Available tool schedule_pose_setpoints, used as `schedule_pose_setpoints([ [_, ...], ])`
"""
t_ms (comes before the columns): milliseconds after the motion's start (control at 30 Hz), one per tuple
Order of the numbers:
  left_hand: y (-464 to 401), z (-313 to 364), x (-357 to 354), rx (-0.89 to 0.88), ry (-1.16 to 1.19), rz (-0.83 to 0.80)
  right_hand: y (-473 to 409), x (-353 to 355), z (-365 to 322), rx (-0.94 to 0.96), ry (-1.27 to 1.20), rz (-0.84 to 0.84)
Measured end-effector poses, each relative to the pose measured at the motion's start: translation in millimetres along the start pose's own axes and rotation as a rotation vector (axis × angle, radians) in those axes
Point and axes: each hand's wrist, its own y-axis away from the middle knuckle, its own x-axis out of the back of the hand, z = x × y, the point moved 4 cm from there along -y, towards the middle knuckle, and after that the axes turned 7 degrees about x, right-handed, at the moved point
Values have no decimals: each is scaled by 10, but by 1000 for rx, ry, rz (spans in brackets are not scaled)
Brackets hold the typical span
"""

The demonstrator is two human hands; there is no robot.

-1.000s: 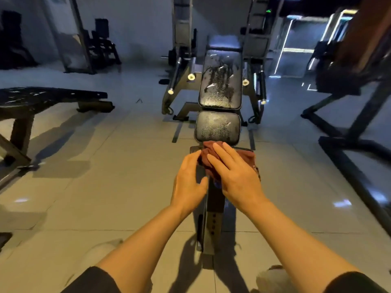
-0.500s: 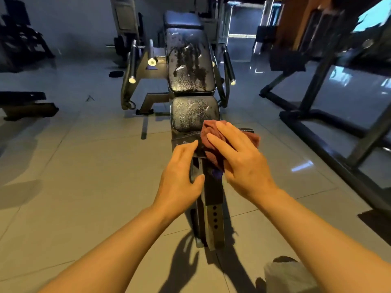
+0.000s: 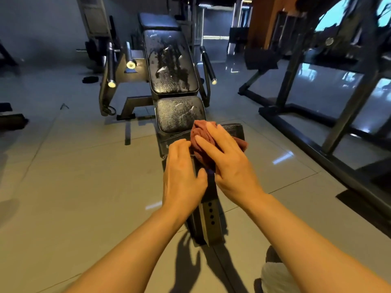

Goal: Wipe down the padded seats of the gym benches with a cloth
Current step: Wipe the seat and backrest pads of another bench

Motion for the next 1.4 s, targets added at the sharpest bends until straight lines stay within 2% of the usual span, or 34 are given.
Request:
schedule_pose_setpoints([
  [100, -6, 19, -4, 6, -23, -29, 51, 148, 178, -116, 19, 39],
  [233, 34, 31, -4, -4, -41, -94, 65, 182, 195, -274, -24, 196],
  [433, 62, 42, -41, 5, -61, -102, 136, 44, -81, -123, -6, -32],
  [500, 80, 60, -74, 26, -97, -101, 168, 116, 25, -126, 27, -32],
  [567, 91, 75, -97, 45, -131, -108, 212, 227, 139, -210, 59, -2],
  [700, 98, 82, -93, 47, -146, -134, 292, 419, 279, -396, 59, 124],
  [800, 107, 80, -84, 44, -146, -160, 234, 556, 303, -459, 79, 397],
  [867, 112, 77, -85, 41, -148, -173, 137, 592, 216, -420, 102, 526],
  [900, 116, 72, -87, 40, -148, -179, 83, 555, 161, -378, 87, 521],
  [1000, 112, 59, -89, 41, -136, -188, -37, 289, -25, -254, -60, 318],
  [1067, 97, 49, -85, 30, -113, -171, -91, 177, -125, -173, -125, 245],
  [1233, 91, 46, -75, 23, -102, -144, -159, 145, -62, -36, 49, 115],
  [1300, 102, 53, -74, 25, -125, -159, -154, 178, 20, -46, 54, 112],
  [1400, 120, 67, -63, 39, -139, -204, -104, 236, 167, -116, 110, 203],
])
